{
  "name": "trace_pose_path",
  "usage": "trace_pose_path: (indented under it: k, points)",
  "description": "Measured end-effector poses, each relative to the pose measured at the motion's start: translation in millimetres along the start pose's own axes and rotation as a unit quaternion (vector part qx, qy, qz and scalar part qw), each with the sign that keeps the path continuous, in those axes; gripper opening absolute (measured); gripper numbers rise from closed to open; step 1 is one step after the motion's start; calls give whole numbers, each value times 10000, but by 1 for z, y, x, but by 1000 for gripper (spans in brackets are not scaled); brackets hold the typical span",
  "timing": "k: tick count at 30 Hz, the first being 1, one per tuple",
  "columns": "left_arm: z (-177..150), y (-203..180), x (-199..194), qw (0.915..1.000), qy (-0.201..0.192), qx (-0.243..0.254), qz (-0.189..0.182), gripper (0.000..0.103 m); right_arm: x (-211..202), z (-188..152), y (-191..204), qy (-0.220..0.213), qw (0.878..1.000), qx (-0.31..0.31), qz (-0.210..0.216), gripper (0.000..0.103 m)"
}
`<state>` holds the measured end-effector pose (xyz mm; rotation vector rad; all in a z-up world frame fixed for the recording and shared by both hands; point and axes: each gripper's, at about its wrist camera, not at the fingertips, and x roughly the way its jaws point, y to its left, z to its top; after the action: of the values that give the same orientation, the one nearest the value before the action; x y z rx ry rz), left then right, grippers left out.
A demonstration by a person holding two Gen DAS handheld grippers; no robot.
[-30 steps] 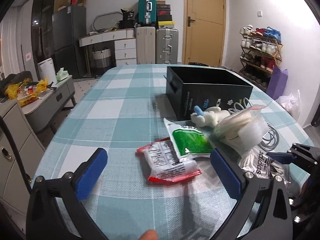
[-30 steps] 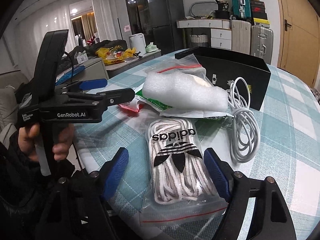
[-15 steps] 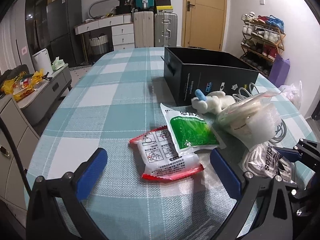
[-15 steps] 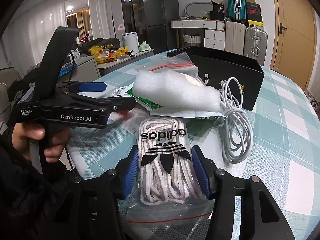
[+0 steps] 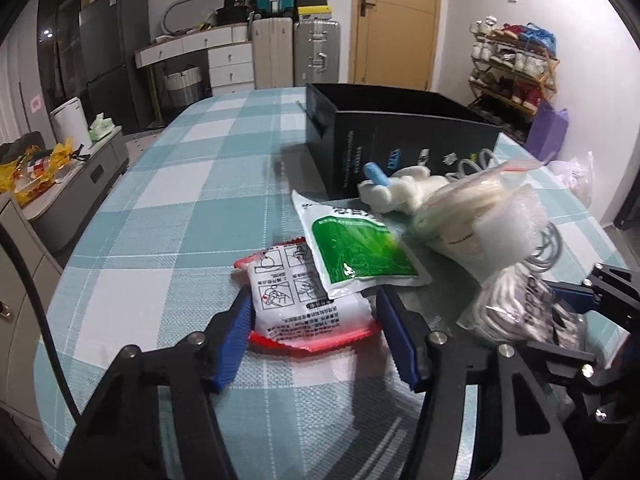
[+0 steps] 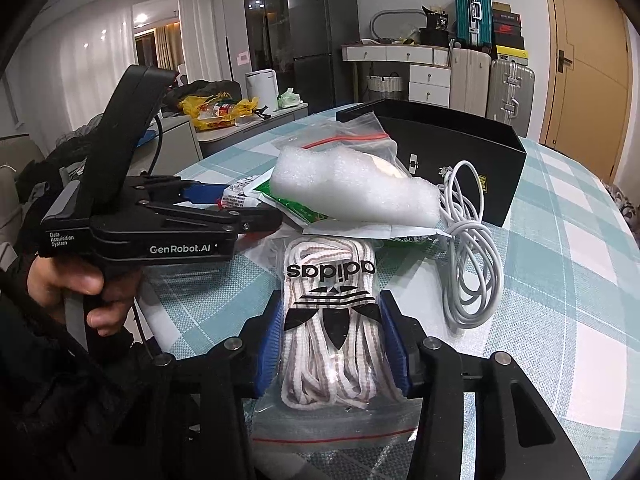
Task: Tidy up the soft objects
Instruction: 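Close left gripper on red-white packet while right gripper closes on Adidas lace bag, then lift both held packets and carry them over the open black box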
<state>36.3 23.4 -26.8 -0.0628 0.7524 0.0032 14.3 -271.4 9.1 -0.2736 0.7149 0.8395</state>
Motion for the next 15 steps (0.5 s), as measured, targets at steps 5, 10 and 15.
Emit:
trace_pose_path:
  k: [5, 10, 15]
  points:
    - [-2, -3, -9, 9997, -158, 14, -183, 48, -2, 0, 4, -64, 9999, -101, -87, 41]
    - [-2, -5, -15, 9993, -260, 63, -246, 47, -6, 0, 4, -171, 9997, -129, -109, 38]
    - [0, -4, -25, 9987, -413, 64, -287, 47, -16, 2, 1, -415, 9991, -37, -88, 38]
